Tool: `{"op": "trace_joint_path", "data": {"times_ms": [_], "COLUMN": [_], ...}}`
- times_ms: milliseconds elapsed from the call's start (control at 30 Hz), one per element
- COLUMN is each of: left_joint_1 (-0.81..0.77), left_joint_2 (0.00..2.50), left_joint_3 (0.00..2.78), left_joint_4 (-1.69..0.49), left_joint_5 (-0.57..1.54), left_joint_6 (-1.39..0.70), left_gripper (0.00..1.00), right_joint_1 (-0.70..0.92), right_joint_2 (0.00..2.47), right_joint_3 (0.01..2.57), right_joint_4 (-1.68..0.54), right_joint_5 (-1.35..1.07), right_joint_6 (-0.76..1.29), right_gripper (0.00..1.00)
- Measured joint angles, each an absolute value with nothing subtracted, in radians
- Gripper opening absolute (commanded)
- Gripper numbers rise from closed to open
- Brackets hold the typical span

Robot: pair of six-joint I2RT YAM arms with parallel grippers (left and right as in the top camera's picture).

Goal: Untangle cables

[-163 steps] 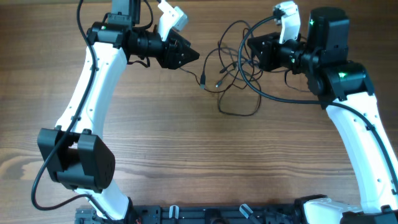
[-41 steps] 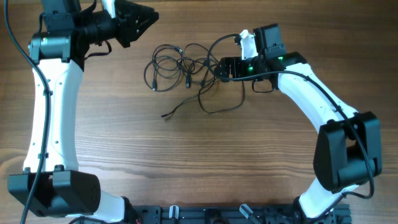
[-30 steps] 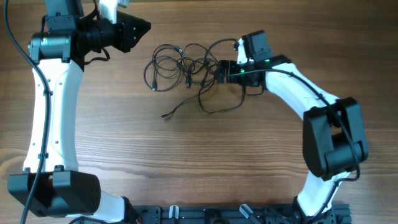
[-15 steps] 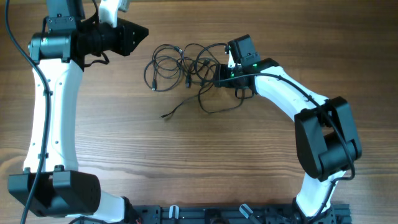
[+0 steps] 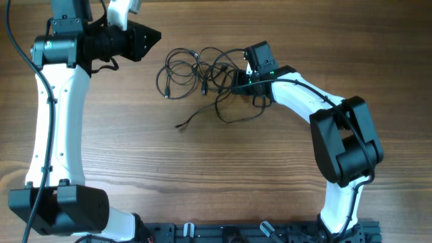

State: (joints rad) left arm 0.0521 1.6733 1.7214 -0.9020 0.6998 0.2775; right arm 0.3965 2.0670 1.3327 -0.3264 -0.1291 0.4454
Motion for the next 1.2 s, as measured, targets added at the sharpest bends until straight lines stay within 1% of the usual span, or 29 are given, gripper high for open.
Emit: {"op": "trace_joint_path", "data": {"times_ms": [167, 333, 500, 567, 600, 633, 667, 900, 1000, 1067, 1200], "left_joint_1": [0.052, 0.052, 0.052, 0.052, 0.052, 0.052, 0.052, 0.052, 0.052, 0.052, 0.052], "left_joint_2": [1.673, 1.673, 1.673, 1.673, 1.673, 1.673, 1.673, 1.673, 1.673, 1.673, 1.673], "left_joint_3": [1.721, 1.721, 1.721, 1.721, 1.721, 1.721, 1.721, 1.721, 1.721, 1.721, 1.721], "left_joint_4": [-0.914, -0.931, -0.937, -0.939, -0.939, -0.940, -0.940, -0.940, -0.945, -0.954, -0.987], "left_joint_5": [0.699, 0.700, 0.700, 0.700, 0.700, 0.700, 0.699, 0.700, 0.699, 0.699, 0.699], "left_joint_6": [0.278, 0.278, 0.278, 0.278, 0.278, 0.278, 0.278, 0.278, 0.278, 0.278, 0.294], "left_gripper": [0.19, 0.19, 0.19, 0.19, 0.19, 0.19, 0.19, 0.20, 0.20, 0.25, 0.34], "right_joint_1": [0.397, 0.404, 0.435, 0.443, 0.443, 0.443, 0.443, 0.443, 0.443, 0.443, 0.443], "right_joint_2": [2.067, 2.067, 2.088, 2.098, 2.100, 2.102, 2.104, 2.112, 2.078, 2.003, 1.739], "right_joint_3": [1.333, 1.333, 1.333, 1.333, 1.333, 1.333, 1.333, 1.333, 1.332, 1.329, 1.328], "right_joint_4": [-0.323, -0.265, -0.245, -0.236, -0.237, -0.234, -0.235, -0.253, -0.314, -0.369, -0.459], "right_joint_5": [-0.131, -0.157, -0.160, -0.160, -0.160, -0.160, -0.159, -0.160, -0.152, -0.132, -0.110], "right_joint_6": [0.445, 0.454, 0.475, 0.486, 0.495, 0.500, 0.513, 0.542, 0.525, 0.506, 0.471], "right_gripper": [0.59, 0.59, 0.55, 0.46, 0.37, 0.26, 0.06, 0.05, 0.05, 0.04, 0.04]}}
